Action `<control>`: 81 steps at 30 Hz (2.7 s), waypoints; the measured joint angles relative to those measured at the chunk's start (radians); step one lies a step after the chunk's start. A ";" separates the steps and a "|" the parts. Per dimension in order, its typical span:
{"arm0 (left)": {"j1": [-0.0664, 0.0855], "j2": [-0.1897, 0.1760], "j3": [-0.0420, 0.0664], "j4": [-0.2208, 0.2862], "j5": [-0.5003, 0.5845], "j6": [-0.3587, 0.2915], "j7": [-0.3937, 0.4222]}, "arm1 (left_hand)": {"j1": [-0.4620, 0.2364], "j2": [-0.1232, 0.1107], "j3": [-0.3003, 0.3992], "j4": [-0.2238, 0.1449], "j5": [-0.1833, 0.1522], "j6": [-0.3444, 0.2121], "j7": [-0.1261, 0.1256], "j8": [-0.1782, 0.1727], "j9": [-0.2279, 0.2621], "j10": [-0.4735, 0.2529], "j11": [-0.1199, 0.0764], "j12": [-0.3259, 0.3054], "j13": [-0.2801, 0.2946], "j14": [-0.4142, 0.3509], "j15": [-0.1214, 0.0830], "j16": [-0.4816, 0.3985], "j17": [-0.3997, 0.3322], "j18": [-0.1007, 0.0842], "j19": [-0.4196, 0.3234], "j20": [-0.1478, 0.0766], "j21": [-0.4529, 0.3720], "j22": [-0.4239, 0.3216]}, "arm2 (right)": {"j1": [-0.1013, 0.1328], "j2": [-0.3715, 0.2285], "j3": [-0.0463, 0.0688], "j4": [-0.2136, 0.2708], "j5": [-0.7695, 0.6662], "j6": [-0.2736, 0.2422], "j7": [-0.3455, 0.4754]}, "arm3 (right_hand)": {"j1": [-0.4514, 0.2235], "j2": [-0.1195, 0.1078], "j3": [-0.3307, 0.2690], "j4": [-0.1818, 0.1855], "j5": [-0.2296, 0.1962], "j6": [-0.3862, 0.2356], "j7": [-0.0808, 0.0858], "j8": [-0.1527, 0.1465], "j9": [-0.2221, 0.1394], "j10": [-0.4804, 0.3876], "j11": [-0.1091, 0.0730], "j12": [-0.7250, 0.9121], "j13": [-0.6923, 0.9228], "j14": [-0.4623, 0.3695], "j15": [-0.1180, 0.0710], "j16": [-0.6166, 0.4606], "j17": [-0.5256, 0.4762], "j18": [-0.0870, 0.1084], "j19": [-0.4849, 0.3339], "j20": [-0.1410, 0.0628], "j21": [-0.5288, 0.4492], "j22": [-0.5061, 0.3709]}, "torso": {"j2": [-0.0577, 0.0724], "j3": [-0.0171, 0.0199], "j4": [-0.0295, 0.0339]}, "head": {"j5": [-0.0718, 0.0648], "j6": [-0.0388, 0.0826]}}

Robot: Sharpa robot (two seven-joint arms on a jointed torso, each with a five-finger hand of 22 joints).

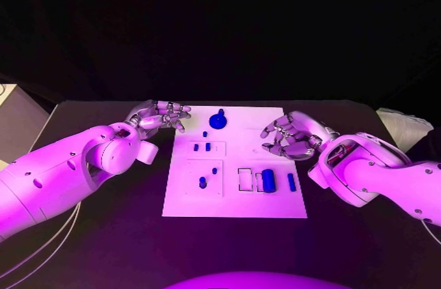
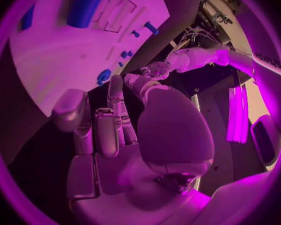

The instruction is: Assemble the parts on the task board

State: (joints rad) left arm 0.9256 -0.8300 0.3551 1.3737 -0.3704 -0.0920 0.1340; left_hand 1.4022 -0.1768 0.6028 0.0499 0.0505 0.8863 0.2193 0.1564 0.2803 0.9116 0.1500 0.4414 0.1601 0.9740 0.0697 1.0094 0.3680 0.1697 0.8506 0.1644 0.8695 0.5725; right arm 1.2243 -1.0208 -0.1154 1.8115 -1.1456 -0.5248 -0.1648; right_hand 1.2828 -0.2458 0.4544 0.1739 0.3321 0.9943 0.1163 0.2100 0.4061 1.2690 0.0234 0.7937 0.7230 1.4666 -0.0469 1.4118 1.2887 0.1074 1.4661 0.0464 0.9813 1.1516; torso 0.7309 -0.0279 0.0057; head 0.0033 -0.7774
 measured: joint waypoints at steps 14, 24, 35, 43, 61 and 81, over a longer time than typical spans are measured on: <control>-0.013 -0.009 0.000 0.010 0.000 -0.001 0.001 | 0.000 0.000 0.000 0.000 0.000 0.000 0.000 0.000 0.000 0.000 0.000 0.000 0.000 0.004 0.004 0.000 0.000 0.000 0.000 0.000 0.000 0.000 | 0.001 -0.092 -0.025 0.020 0.103 0.184 -0.237 | -0.173 0.017 -0.196 0.117 0.127 0.001 -0.029 0.145 0.162 0.196 -0.018 0.723 0.585 0.002 -0.016 0.143 0.019 -0.031 0.000 -0.014 0.268 0.157 | -0.007 0.0025 -0.0102 | -0.025 -0.008; -0.014 -0.014 0.000 0.020 0.000 -0.002 0.001 | 0.000 0.000 0.000 0.000 0.000 0.000 0.000 0.000 0.000 0.000 0.000 0.000 0.000 0.004 0.004 0.000 0.000 0.000 0.000 0.000 0.000 0.000 | -0.007 -0.054 -0.040 0.008 0.099 0.242 -0.343 | -0.213 0.050 -0.307 0.119 0.103 -0.008 -0.043 0.161 0.210 0.198 -0.020 0.745 0.585 -0.002 -0.020 0.149 0.019 -0.031 0.000 -0.014 0.297 0.156 | -0.006 -0.0006 -0.0104 | -0.033 -0.014; -0.015 -0.017 0.000 0.022 0.000 -0.002 0.001 | 0.000 0.000 0.004 0.004 0.000 0.000 0.000 0.000 0.000 0.000 0.000 0.005 -0.001 0.004 0.004 0.000 0.000 0.000 0.000 0.000 -0.004 -0.002 | -0.019 0.003 -0.047 -0.013 0.096 0.249 -0.381 | -0.237 0.092 -0.435 0.120 0.045 -0.011 -0.046 0.165 0.240 0.198 -0.020 0.745 0.585 -0.002 -0.020 0.153 0.019 -0.031 0.000 -0.014 0.306 0.156 | -0.005 -0.0006 -0.0096 | -0.037 -0.018; -0.015 -0.017 0.000 0.022 0.001 -0.002 0.001 | 0.000 0.000 0.004 0.004 0.000 0.000 0.000 0.000 0.000 0.000 0.000 0.005 -0.001 0.004 0.004 0.000 0.000 0.000 0.000 0.000 -0.004 -0.002 | -0.033 0.040 -0.047 -0.027 0.095 0.249 -0.389 | -0.237 0.092 -0.439 0.121 0.045 -0.011 -0.046 0.165 0.241 0.198 -0.020 0.745 0.585 -0.002 -0.020 0.153 0.019 -0.031 0.000 -0.014 0.306 0.156 | -0.004 0.0000 -0.0096 | -0.041 -0.022; -0.015 -0.021 0.000 0.022 0.001 -0.002 0.001 | 0.000 0.000 0.001 0.007 0.000 0.000 0.000 0.000 -0.001 -0.004 -0.004 0.005 -0.001 0.004 0.004 0.000 0.000 0.000 0.000 0.000 -0.004 -0.004 | -0.050 0.080 -0.043 -0.057 0.094 0.250 -0.391 | -0.201 0.128 -0.449 0.117 0.041 -0.007 -0.049 0.184 0.253 0.194 -0.023 0.745 0.585 -0.002 -0.019 0.153 0.019 -0.031 0.000 -0.014 0.310 0.156 | -0.003 -0.0010 -0.0080 | -0.036 -0.033; -0.016 -0.023 0.000 0.019 0.001 -0.002 -0.001 | 0.000 0.000 0.001 0.007 0.000 0.000 0.000 0.000 -0.001 -0.004 -0.004 0.005 -0.001 0.004 0.004 0.000 0.000 0.000 0.004 0.004 -0.007 -0.004 | -0.045 0.043 -0.046 -0.025 0.145 0.202 -0.385 | -0.121 0.148 -0.403 0.115 0.171 -0.002 -0.052 0.172 0.261 0.198 -0.034 0.745 0.585 -0.002 -0.027 0.153 0.019 -0.046 0.000 -0.021 0.322 0.157 | -0.005 -0.0025 -0.0094 | -0.029 -0.032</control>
State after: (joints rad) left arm 0.9098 -0.8531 0.3551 1.3925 -0.3697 -0.0937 0.1329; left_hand 1.4023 -0.1769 0.6043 0.0567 0.0505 0.8863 0.2193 0.1564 0.2797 0.9079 0.1464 0.4467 0.1586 0.9776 0.0733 1.0094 0.3680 0.1697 0.8543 0.1682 0.8624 0.5682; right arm 1.1791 -0.9781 -0.1616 1.7864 -1.0004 -0.3229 -0.5502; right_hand 1.1614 -0.0974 0.0513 0.2889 0.5028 0.9925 0.0647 0.3824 0.6672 1.4669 -0.0106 1.5388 1.3076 1.4650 -0.0737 1.5647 1.3076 0.0611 1.4662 0.0251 1.3037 1.3081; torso 0.7258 -0.0304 -0.0037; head -0.0255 -0.8092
